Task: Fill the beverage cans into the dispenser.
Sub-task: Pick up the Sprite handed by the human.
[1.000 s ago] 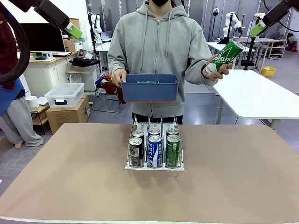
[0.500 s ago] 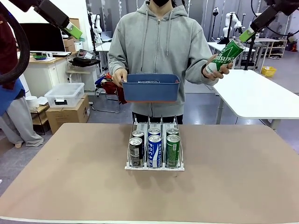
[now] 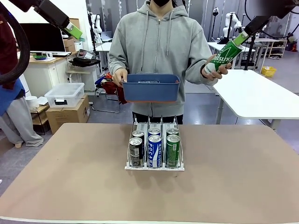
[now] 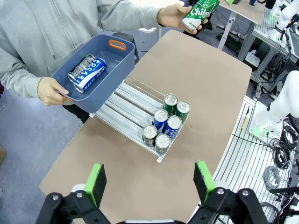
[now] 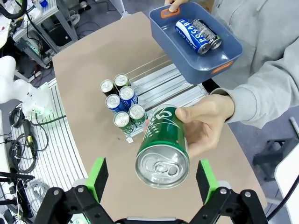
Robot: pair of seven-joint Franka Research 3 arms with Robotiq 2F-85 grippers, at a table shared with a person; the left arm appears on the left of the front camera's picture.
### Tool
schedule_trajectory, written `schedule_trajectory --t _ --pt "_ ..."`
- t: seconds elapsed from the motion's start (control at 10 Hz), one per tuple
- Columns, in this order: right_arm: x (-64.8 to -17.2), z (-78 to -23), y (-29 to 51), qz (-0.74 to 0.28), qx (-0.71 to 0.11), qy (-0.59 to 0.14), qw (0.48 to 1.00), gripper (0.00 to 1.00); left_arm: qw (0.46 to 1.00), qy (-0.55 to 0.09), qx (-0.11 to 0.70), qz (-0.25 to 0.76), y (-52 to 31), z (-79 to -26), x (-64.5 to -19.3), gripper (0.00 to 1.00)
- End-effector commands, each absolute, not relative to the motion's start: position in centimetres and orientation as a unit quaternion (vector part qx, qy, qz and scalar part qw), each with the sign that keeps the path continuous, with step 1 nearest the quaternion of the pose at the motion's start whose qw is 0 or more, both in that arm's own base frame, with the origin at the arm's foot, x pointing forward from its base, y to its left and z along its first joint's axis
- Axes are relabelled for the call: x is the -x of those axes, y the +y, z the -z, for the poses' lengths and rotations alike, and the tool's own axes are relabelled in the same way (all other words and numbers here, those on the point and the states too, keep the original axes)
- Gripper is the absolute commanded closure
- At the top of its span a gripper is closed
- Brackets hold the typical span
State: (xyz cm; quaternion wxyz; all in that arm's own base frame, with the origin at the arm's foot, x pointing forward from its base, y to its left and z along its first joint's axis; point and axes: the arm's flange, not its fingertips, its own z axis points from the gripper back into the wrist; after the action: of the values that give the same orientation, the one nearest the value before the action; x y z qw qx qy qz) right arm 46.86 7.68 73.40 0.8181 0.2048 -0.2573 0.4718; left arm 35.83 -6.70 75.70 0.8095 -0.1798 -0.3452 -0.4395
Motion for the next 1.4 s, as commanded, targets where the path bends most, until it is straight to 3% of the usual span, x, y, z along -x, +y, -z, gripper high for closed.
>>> schedule_trajectory --t 0.0,1.2,1.3 --pt "-47.9 -73.3 7.5 -0.486 -0.184 -0.254 0.816 0.0 0.809 -0.345 0.18 0.439 -6.7 -75.7 -35.8 0.0" --pt "-49.8 -70.7 9.0 -0.477 -0.208 -0.23 0.823 0.0 0.809 -0.345 0.18 0.439 -6.7 -75.7 -35.8 0.0" --pt "-49.8 -70.7 8.9 -0.475 -0.208 -0.229 0.824 0.59 0.809 -0.345 0.18 0.439 -6.7 -75.7 -35.8 0.0"
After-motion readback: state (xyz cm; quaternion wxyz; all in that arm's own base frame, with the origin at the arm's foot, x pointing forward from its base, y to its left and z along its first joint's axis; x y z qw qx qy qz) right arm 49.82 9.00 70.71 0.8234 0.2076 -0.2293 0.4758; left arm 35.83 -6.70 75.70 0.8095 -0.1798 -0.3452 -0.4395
